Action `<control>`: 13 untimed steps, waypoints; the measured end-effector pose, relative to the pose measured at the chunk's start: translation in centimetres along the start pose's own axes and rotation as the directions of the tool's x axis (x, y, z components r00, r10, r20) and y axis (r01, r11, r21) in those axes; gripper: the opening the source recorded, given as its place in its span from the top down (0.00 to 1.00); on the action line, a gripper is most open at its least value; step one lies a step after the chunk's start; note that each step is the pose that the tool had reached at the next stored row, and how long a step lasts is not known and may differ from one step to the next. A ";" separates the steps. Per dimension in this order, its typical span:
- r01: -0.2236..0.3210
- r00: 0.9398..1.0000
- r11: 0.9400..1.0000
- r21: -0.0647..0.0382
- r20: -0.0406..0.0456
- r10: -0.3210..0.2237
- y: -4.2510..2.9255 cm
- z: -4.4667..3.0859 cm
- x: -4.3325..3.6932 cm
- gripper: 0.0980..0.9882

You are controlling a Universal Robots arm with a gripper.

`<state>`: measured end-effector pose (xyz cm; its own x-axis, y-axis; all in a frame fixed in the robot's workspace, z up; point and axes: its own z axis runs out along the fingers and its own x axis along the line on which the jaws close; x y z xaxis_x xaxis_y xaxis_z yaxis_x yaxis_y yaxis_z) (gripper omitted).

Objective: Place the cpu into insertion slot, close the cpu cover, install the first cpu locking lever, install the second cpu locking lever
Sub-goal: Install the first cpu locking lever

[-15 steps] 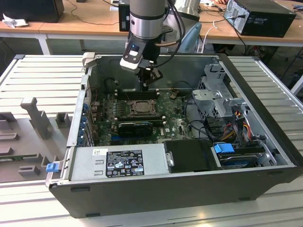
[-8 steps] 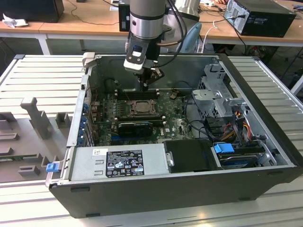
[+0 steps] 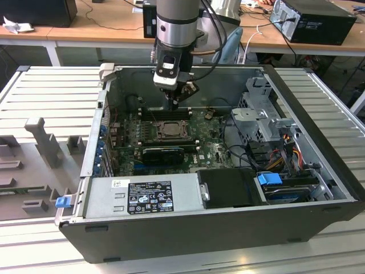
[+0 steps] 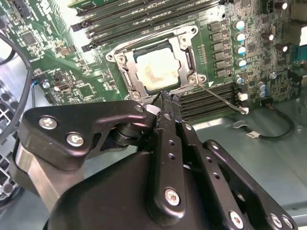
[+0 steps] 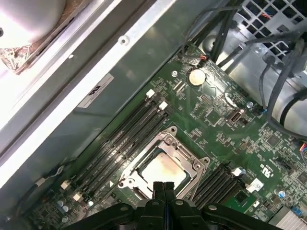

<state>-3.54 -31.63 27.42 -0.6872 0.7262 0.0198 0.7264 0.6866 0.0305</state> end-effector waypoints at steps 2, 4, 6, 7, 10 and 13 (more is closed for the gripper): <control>0.025 1.000 1.000 0.000 -0.001 -0.025 0.00 0.00 0.00 0.99; 0.068 0.998 0.998 0.001 -0.002 -0.068 0.00 0.00 0.00 0.99; 0.102 0.995 0.995 0.002 -0.003 -0.102 0.00 0.00 0.00 0.99; 0.114 0.993 0.993 0.002 -0.004 -0.114 0.00 0.00 0.00 0.99; 0.183 0.983 0.983 0.003 -0.006 -0.183 0.00 0.00 0.00 0.99; 0.241 0.970 0.970 0.004 -0.008 -0.241 0.00 0.00 0.00 0.99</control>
<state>-3.54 -31.63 27.42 -0.8421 0.5390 0.0198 0.5393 0.8415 0.0305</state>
